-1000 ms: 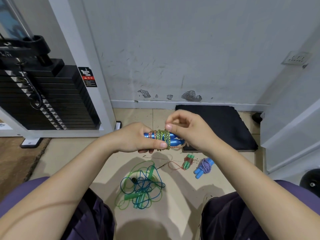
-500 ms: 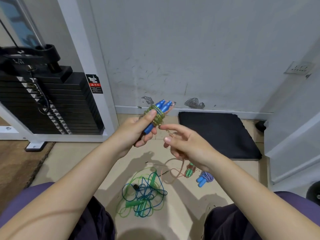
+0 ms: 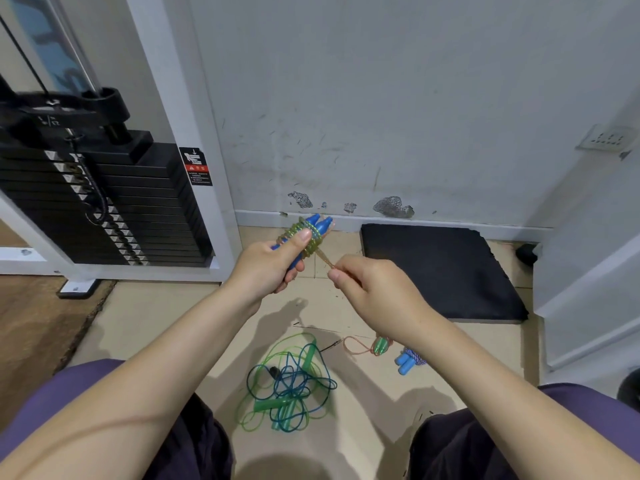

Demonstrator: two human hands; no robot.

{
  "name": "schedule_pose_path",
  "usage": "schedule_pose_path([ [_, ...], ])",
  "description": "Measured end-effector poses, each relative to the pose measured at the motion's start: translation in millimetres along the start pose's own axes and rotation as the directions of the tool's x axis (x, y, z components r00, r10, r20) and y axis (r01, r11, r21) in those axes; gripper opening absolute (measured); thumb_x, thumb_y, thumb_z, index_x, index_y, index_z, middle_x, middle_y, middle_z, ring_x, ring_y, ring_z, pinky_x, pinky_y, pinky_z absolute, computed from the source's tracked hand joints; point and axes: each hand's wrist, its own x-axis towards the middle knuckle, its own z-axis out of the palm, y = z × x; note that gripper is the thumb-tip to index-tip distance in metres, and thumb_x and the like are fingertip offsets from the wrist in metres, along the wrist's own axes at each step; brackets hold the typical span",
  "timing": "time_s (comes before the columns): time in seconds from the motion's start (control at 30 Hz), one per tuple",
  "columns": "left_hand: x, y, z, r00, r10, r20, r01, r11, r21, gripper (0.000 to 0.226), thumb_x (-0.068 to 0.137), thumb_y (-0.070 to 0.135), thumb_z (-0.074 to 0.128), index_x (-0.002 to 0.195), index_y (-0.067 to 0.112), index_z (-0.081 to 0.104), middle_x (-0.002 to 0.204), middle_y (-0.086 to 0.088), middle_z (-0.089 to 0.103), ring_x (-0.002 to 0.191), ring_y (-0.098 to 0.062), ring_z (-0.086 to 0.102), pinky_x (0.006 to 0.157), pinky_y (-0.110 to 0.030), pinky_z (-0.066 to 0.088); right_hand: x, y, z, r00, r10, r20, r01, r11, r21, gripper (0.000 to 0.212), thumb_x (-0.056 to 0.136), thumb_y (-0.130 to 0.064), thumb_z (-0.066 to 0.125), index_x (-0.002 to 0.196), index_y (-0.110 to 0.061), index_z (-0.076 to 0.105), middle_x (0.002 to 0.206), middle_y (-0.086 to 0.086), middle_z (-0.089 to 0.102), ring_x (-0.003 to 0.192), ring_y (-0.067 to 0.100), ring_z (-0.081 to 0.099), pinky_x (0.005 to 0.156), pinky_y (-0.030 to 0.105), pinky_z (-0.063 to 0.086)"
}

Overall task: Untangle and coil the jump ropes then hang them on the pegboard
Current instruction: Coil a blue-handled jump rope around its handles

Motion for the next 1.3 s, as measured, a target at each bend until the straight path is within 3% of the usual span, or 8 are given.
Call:
schedule_pose_path([
  [0.1, -1.3, -1.9, 0.3, 0.995, -0.019, 0.099, 0.004, 0.989, 0.149, 0.052, 0.087, 0.057, 0.061, 0.068, 0.008, 0.061, 0.046, 0.0, 0.044, 0.039, -0.012, 0.035, 0.039, -0.017, 0.028, -2.6, 7.2, -7.5, 0.983, -0.17, -0.065, 0.144, 0.947, -0.288, 0.031, 0.101, -0.043, 0.042, 0.097, -0.019, 0.061, 0.082, 0.0, 0.065, 0.077, 0.031, 0.06, 0.057, 0.034, 0.042],
  [0.2, -5.0, -1.3, -2.3, 0.954, -0.075, 0.29, -0.021, 0.949, 0.315, 0.051, 0.084, 0.058, 0.063, 0.066, 0.011, 0.061, 0.045, 0.0, 0.045, 0.041, -0.012, 0.035, 0.041, -0.018, 0.028, -3.3, 16.7, -16.4, 0.938, -0.308, -0.157, 0.254, 0.923, -0.29, 0.038, 0.095, -0.048, 0.04, 0.098, -0.024, 0.069, 0.086, -0.004, 0.066, 0.072, 0.029, 0.065, 0.052, 0.034, 0.047],
  [0.3, -9.2, -0.1, -4.0, 0.886, -0.157, 0.436, -0.054, 0.9, 0.433, 0.05, 0.08, 0.061, 0.066, 0.064, 0.014, 0.062, 0.047, 0.0, 0.047, 0.047, -0.014, 0.037, 0.045, -0.02, 0.03, -1.8, 20.3, -17.9, 0.954, -0.266, -0.141, 0.257, 0.963, -0.078, 0.025, 0.088, -0.043, 0.058, 0.088, -0.024, 0.074, 0.08, -0.008, 0.066, 0.072, 0.019, 0.063, 0.059, 0.04, 0.052],
  [0.47, -14.1, 1.5, -2.4, 0.796, -0.238, 0.556, -0.137, 0.824, 0.55, 0.047, 0.077, 0.062, 0.069, 0.061, 0.019, 0.062, 0.05, 0.0, 0.05, 0.053, -0.014, 0.042, 0.058, -0.025, 0.036, 0.1, 17.6, -19.1, 1.0, 0.007, 0.029, -0.015, 0.957, 0.29, 0.014, 0.072, -0.029, 0.085, 0.071, -0.018, 0.076, 0.071, 0.001, 0.068, 0.063, 0.007, 0.057, 0.063, 0.031, 0.05],
  [0.63, -14.1, 3.0, -0.5, 0.811, -0.187, 0.555, -0.191, 0.811, 0.553, 0.045, 0.078, 0.059, 0.069, 0.062, 0.017, 0.062, 0.049, 0.001, 0.051, 0.051, -0.011, 0.046, 0.056, -0.02, 0.037, 1.0, 22.4, -17.7, 0.994, 0.078, 0.076, -0.101, 0.92, 0.38, 0.024, 0.074, -0.027, 0.084, 0.069, -0.01, 0.067, 0.057, -0.003, 0.054, 0.053, 0.002, 0.043, 0.054, 0.018, 0.038],
  [0.97, -14.6, -0.3, -0.9, 0.8, -0.099, 0.592, -0.256, 0.836, 0.485, 0.061, 0.055, 0.072, 0.068, 0.068, 0.012, 0.067, 0.062, -0.007, 0.06, 0.051, -0.01, 0.05, 0.057, -0.02, 0.04, 7.6, 32.9, -9.4, 0.992, -0.003, 0.129, -0.064, 0.857, 0.511, 0.033, 0.082, -0.024, 0.078, 0.073, -0.007, 0.051, 0.07, 0.007, 0.045, 0.066, 0.016, 0.04, 0.064, 0.03, 0.037],
  [1.13, -16.5, 2.2, -4.0, 0.816, 0.009, 0.578, -0.25, 0.907, 0.339, 0.051, 0.062, 0.066, 0.067, 0.063, 0.015, 0.064, 0.048, 0.002, 0.052, 0.048, -0.01, 0.046, 0.052, -0.016, 0.038, 4.9, 26.8, -13.9, 0.974, 0.032, 0.224, -0.161, 0.791, 0.59, 0.039, 0.088, -0.05, 0.063, 0.086, -0.011, 0.064, 0.073, -0.004, 0.059, 0.067, 0.01, 0.052, 0.064, 0.025, 0.041],
  [1.3, -14.0, 6.6, -5.2, 0.911, 0.106, 0.399, -0.184, 0.969, 0.163, 0.047, 0.081, 0.056, 0.069, 0.067, 0.011, 0.062, 0.045, 0.004, 0.048, 0.042, -0.007, 0.039, 0.043, -0.013, 0.03, 6.7, 25.3, -8.6, 0.967, -0.019, 0.256, -0.177, 0.672, 0.719, 0.068, 0.069, -0.069, 0.072, 0.119, -0.025, 0.059, 0.082, -0.005, 0.062, 0.059, 0.011, 0.048, 0.059, 0.024, 0.039],
])
